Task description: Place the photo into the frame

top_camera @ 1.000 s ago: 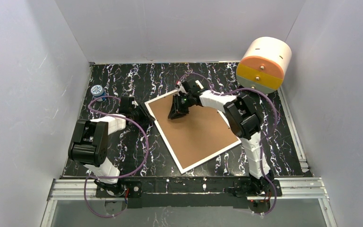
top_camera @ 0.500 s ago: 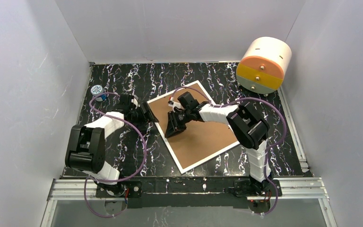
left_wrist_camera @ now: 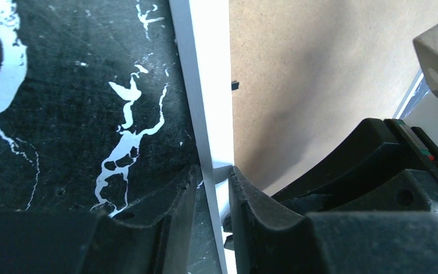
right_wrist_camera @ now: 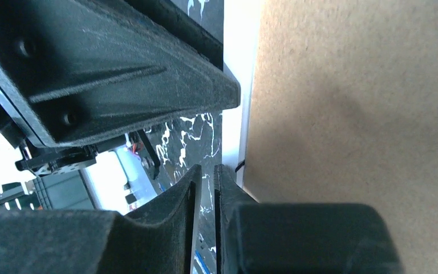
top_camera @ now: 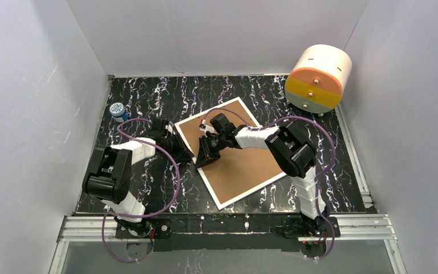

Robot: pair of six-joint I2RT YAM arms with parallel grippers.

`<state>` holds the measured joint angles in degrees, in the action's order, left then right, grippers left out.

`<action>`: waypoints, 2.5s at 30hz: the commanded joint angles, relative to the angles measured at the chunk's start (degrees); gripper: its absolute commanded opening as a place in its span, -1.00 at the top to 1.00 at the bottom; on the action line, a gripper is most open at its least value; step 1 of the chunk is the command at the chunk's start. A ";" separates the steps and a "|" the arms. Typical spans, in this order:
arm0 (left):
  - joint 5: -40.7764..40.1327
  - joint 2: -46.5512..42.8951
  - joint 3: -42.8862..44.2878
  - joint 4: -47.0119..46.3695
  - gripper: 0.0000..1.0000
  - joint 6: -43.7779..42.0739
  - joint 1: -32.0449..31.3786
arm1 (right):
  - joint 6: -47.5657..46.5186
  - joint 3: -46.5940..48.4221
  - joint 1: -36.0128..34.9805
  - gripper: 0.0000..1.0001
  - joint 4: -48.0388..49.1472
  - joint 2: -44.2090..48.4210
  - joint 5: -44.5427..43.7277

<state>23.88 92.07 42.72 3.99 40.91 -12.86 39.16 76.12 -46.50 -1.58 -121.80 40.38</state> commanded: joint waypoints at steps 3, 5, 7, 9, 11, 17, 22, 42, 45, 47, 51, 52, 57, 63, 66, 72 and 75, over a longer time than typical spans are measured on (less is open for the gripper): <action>-9.79 1.88 -3.72 6.45 0.60 1.32 -0.48 | -0.79 3.24 0.93 0.57 -2.30 -1.68 -4.71; -11.06 2.13 -4.34 6.93 0.66 1.37 -0.49 | -1.06 3.09 1.77 0.58 -3.04 -1.98 -5.65; -11.83 2.17 -4.88 7.00 0.68 1.49 -0.50 | -1.97 2.38 2.66 0.58 -3.04 -2.07 -5.66; -12.36 2.02 -5.14 7.00 0.70 1.78 -0.45 | -2.55 1.33 3.14 0.59 -2.59 -2.04 -5.25; -12.62 1.97 -5.24 6.96 0.70 1.76 -0.42 | -3.21 0.71 3.21 0.59 -2.99 -2.11 -5.26; -12.66 2.32 -5.24 6.87 0.71 1.68 -0.49 | -4.10 0.61 3.75 0.60 -5.06 -3.53 -7.03; -13.04 2.11 -5.45 6.87 0.72 1.55 -0.50 | -6.00 -0.11 4.73 0.60 -6.82 -4.27 -8.64; -13.25 2.26 -4.91 7.39 0.73 1.26 -0.49 | -2.35 -0.98 6.22 0.50 -11.99 -3.60 -21.97; -12.79 1.95 -4.48 7.67 0.71 1.04 -0.47 | -4.11 -1.46 6.42 0.43 -11.80 0.05 -18.06; -11.57 1.61 -3.88 7.54 0.64 0.74 -0.43 | -5.41 -2.52 6.51 0.39 -11.09 2.79 -15.51; -6.72 0.67 -2.73 5.85 0.36 -0.22 -0.47 | -7.87 -5.26 6.49 0.29 -9.90 8.02 -10.57; -5.56 0.28 -2.46 5.60 0.28 -0.64 -0.45 | -8.23 -6.24 6.45 0.28 -9.51 9.16 -9.24; -2.18 -2.67 -1.73 4.37 -0.06 -2.14 -0.50 | -9.12 -13.52 6.41 0.09 -4.48 15.16 -2.21; -2.04 -6.36 -4.17 3.70 -0.20 -0.34 -2.72 | -9.16 -18.29 3.91 0.08 -1.57 18.36 2.53; -3.24 -8.38 -6.97 3.19 -0.22 1.95 -4.64 | -7.41 -19.85 1.63 0.26 0.84 18.87 3.13; -2.16 -10.10 -12.35 -1.16 0.20 7.72 -8.00 | -1.57 -24.18 -2.72 0.55 10.51 19.57 1.53; -0.94 -9.81 -14.38 -3.70 0.42 11.01 -8.82 | 0.44 -23.58 -3.02 0.65 10.08 18.53 -0.93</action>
<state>23.18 82.02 31.88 0.10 47.72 -20.32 35.94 52.36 -49.30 3.44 -104.27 41.01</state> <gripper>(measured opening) 0.332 0.201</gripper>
